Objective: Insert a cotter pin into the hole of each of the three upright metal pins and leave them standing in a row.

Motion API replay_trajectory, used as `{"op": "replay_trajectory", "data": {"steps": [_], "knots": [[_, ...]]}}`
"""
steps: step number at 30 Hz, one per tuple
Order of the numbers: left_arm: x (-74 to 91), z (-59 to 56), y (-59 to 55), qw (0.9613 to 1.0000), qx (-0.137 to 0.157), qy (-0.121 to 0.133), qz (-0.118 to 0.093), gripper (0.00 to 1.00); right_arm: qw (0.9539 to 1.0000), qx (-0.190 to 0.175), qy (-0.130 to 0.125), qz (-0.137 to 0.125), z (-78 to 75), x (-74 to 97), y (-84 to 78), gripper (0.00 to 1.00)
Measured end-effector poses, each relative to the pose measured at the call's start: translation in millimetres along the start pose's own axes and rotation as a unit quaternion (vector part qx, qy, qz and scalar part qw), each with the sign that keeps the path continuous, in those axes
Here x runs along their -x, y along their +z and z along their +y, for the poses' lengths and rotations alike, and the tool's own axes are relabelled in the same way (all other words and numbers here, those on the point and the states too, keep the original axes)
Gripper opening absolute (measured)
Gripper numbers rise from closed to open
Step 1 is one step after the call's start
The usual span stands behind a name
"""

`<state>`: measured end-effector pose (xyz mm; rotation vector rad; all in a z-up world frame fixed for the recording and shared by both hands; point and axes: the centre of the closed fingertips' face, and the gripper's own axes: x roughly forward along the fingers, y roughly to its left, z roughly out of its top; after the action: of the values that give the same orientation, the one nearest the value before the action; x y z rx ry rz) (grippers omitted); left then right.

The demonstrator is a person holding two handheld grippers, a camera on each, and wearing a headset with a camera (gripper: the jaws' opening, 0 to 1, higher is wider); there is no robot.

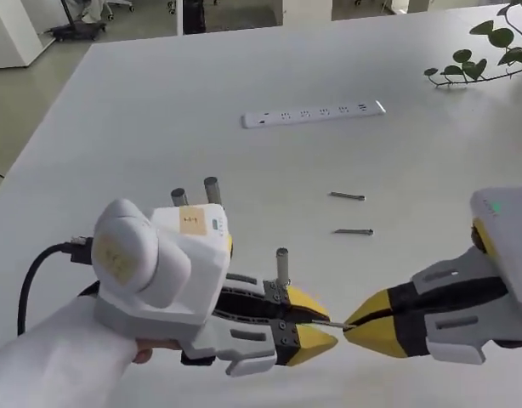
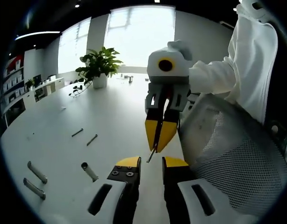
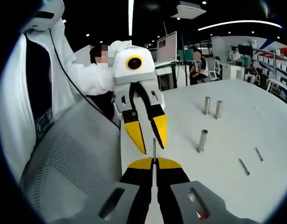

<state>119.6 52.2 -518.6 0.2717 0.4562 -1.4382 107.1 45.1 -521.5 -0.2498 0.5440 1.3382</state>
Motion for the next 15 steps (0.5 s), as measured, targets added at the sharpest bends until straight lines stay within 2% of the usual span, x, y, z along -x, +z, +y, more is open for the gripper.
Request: {"op": "replay_trajectory", "data": {"steps": [2, 5, 8, 10, 15], "knots": [[3.9, 11.9, -2.6, 0.9996, 0.007, 0.025, -0.006, 0.23, 0.9999, 0.005, -0.008, 0.006, -8.5, 2.0, -0.5, 0.0], [12.3, 36.8, -8.8, 0.9969, 0.009, 0.077, -0.007, 0.25, 0.9996, 0.01, -0.02, 0.017, -22.5, 6.6, -1.9, 0.0], [20.1, 63.1, -9.3, 0.991, 0.022, 0.129, -0.027, 0.26, 0.9989, 0.015, -0.03, 0.033, -34.9, 7.7, -5.3, 0.0], [22.0, 72.7, -12.0, 0.9887, 0.03, 0.144, -0.029, 0.27, 0.9986, 0.013, -0.035, 0.038, -41.2, 7.2, -5.7, 0.0], [15.2, 87.8, -20.9, 0.9876, 0.033, 0.151, -0.023, 0.27, 0.9975, 0.017, -0.046, 0.05, -58.0, 4.4, -7.0, 0.0]]}}
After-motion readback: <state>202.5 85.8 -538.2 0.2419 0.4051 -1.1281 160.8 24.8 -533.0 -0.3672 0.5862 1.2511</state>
